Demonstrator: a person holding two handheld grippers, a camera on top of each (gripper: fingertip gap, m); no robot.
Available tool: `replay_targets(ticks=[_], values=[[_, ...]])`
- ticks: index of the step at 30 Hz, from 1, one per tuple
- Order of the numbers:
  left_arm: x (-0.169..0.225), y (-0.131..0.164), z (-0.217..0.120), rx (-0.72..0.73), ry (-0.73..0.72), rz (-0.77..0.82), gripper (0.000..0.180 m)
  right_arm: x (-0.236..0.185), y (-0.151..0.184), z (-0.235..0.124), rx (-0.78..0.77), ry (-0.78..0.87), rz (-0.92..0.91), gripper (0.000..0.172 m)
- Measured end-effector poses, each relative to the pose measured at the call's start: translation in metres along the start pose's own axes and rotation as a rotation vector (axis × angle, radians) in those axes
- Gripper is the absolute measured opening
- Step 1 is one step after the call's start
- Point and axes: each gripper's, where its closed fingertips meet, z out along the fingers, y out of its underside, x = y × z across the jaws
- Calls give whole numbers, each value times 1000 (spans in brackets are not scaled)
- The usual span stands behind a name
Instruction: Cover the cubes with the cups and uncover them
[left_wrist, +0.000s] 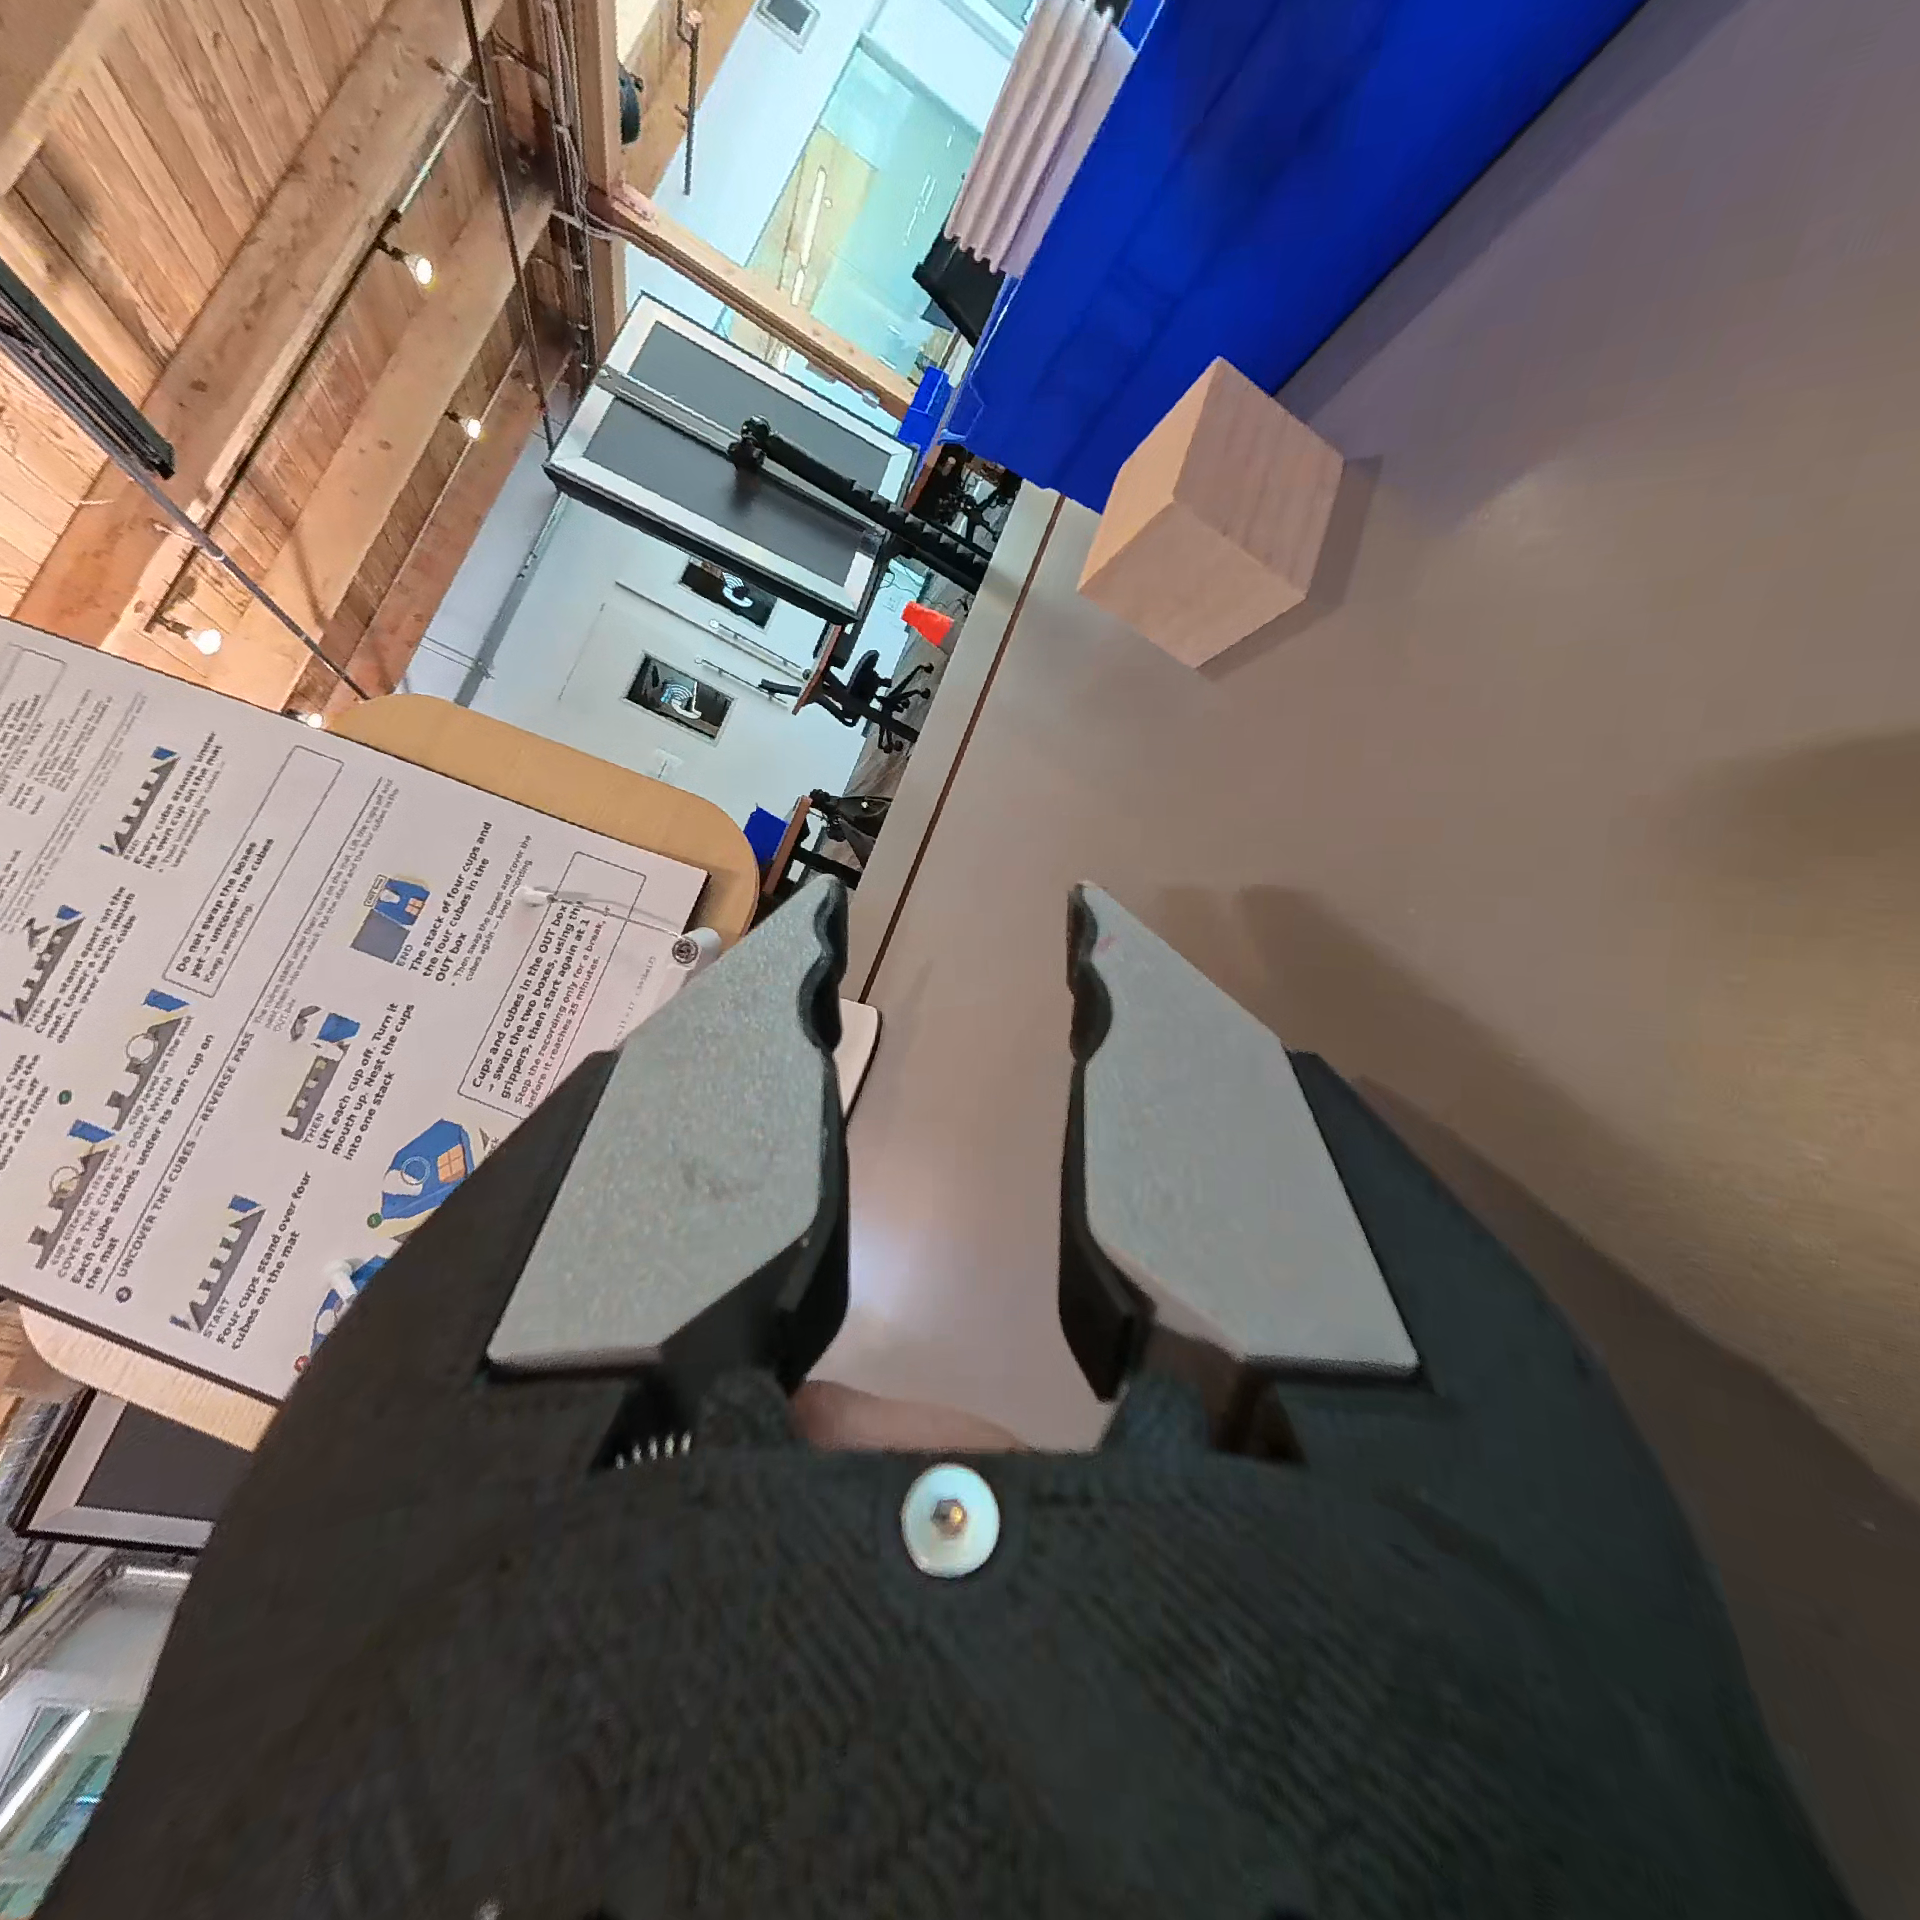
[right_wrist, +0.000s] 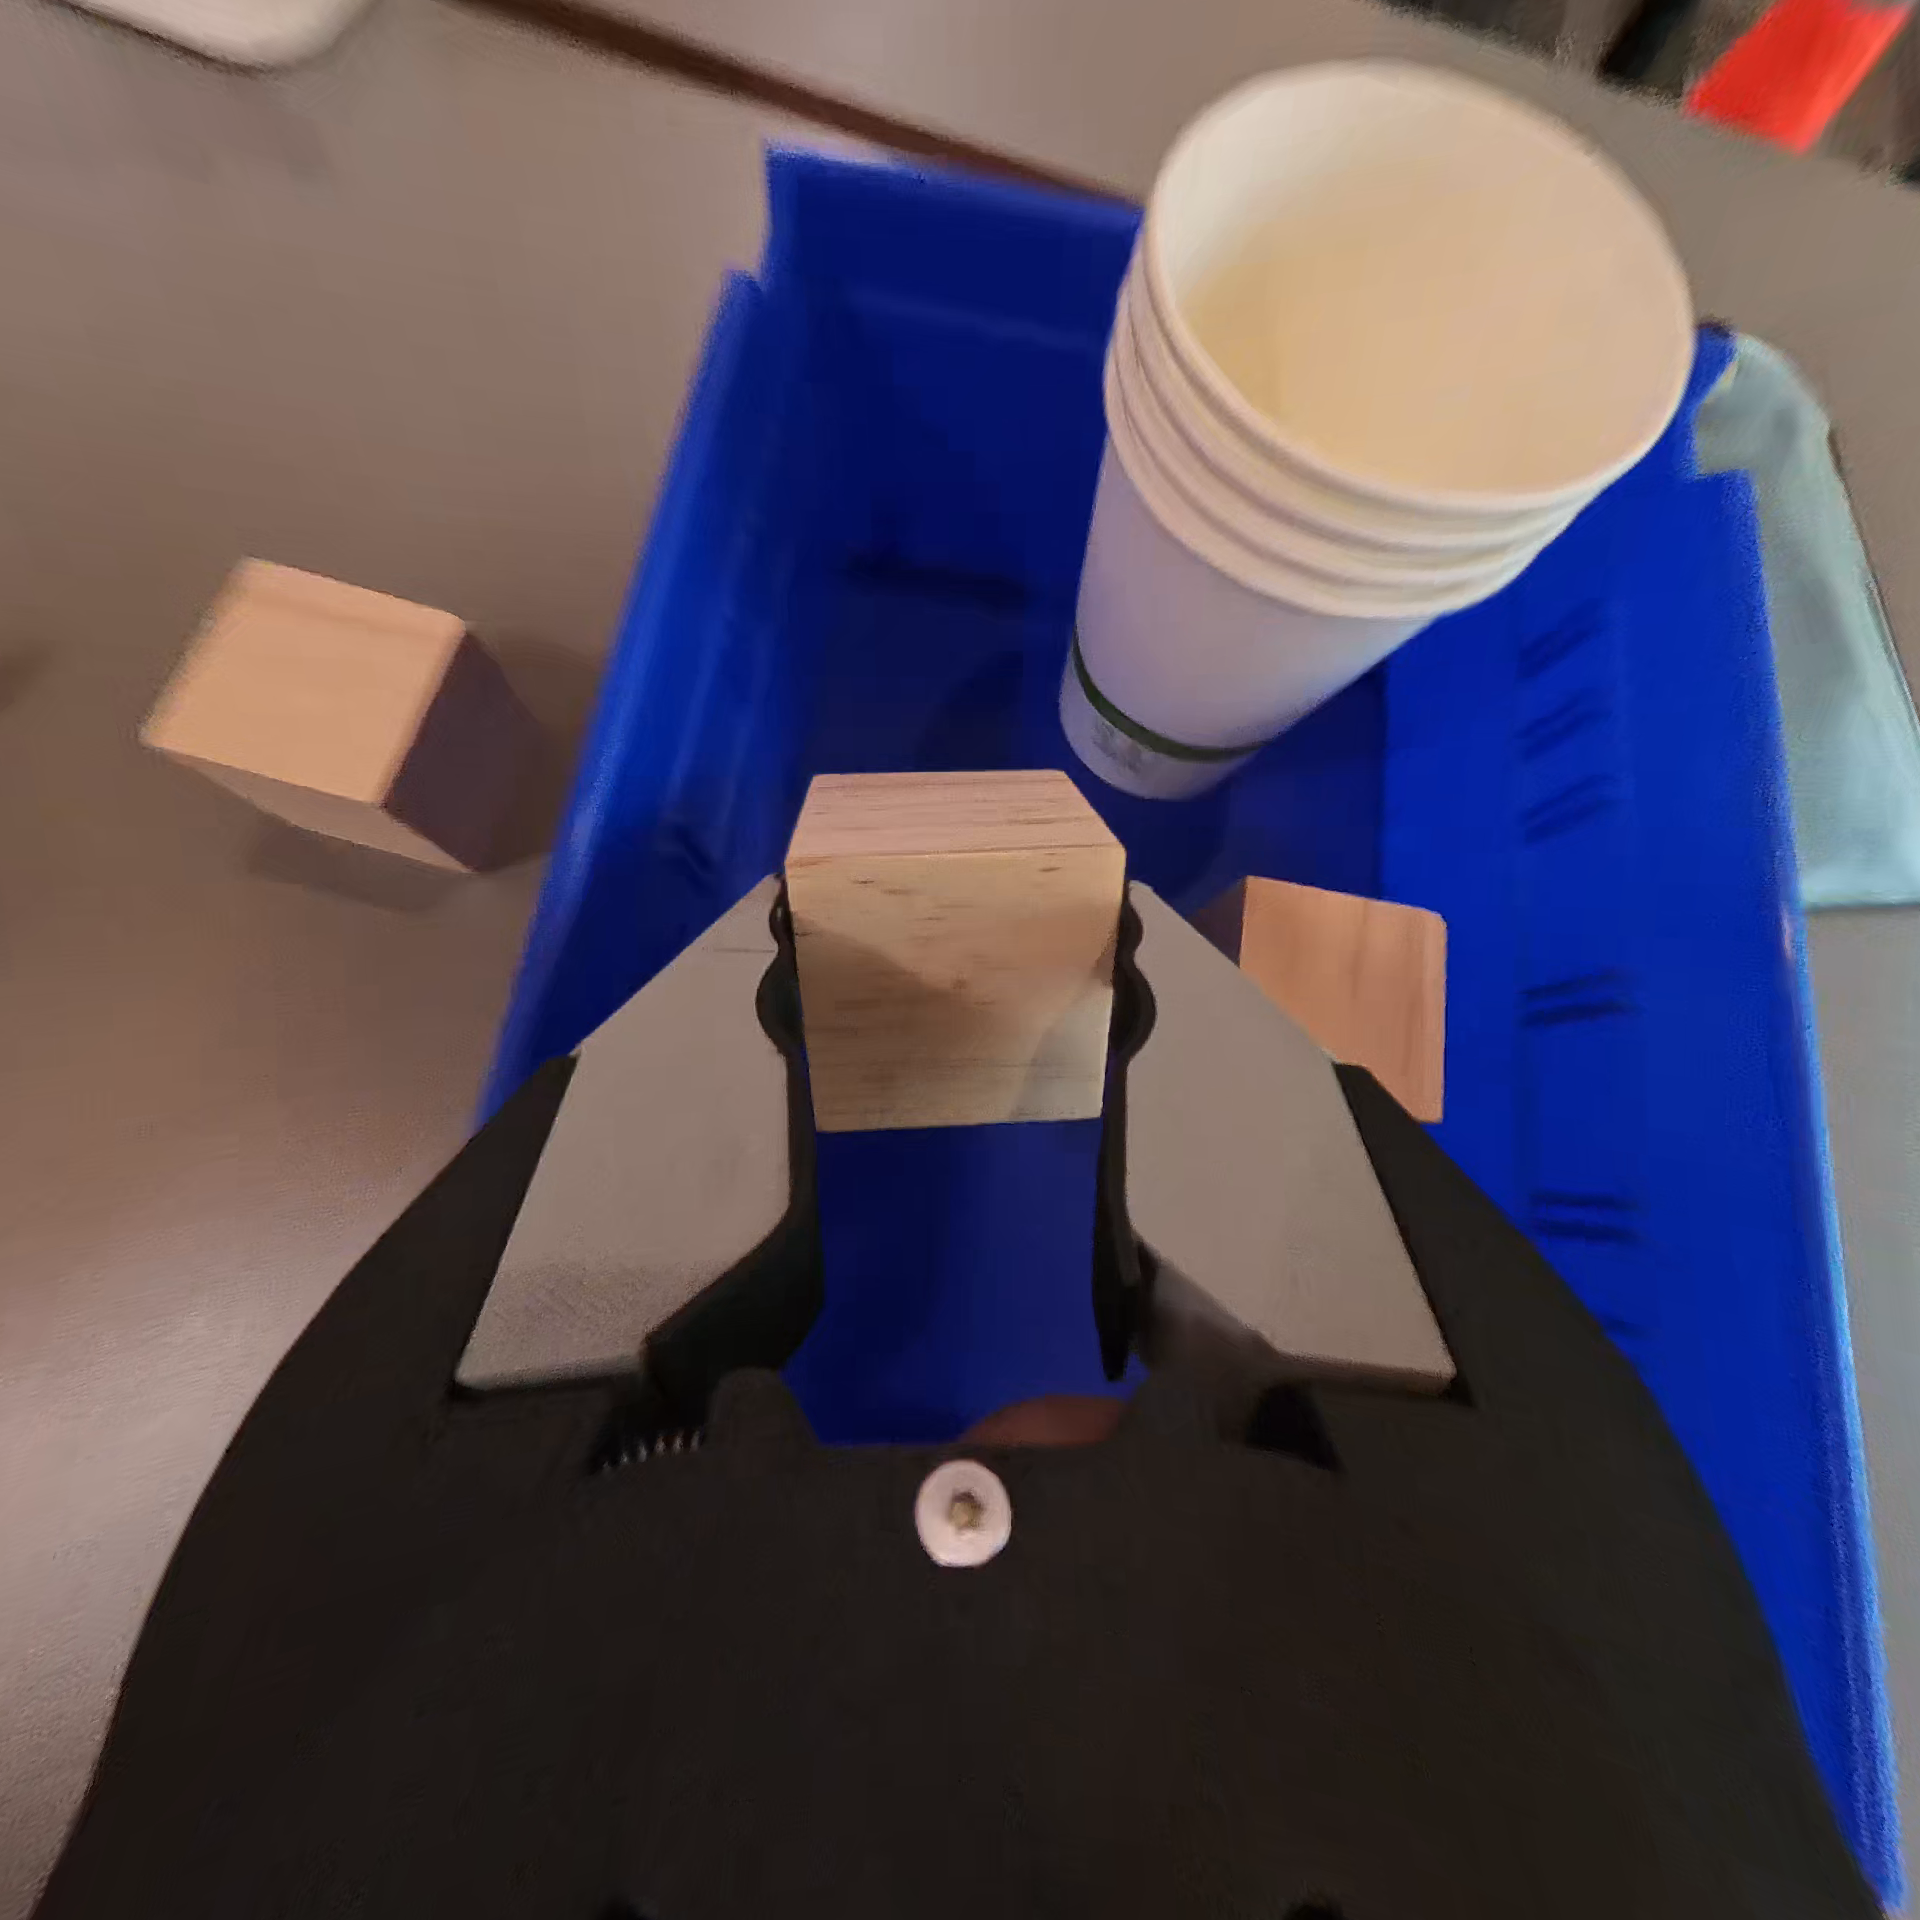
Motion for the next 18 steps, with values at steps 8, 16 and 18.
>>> replay_targets(ticks=[8, 16, 18], values=[[-2, 1, 0, -5, -4, 8, 41, 19, -7, 22, -45, 137, -36, 60], [1, 2, 1, -15, 4, 28, 40, -44, -75, -51, 281, 29, -71, 70], [2, 3, 2, -17, 5, 29, 40, -81, -79, -55, 282, -41, -105, 85]])
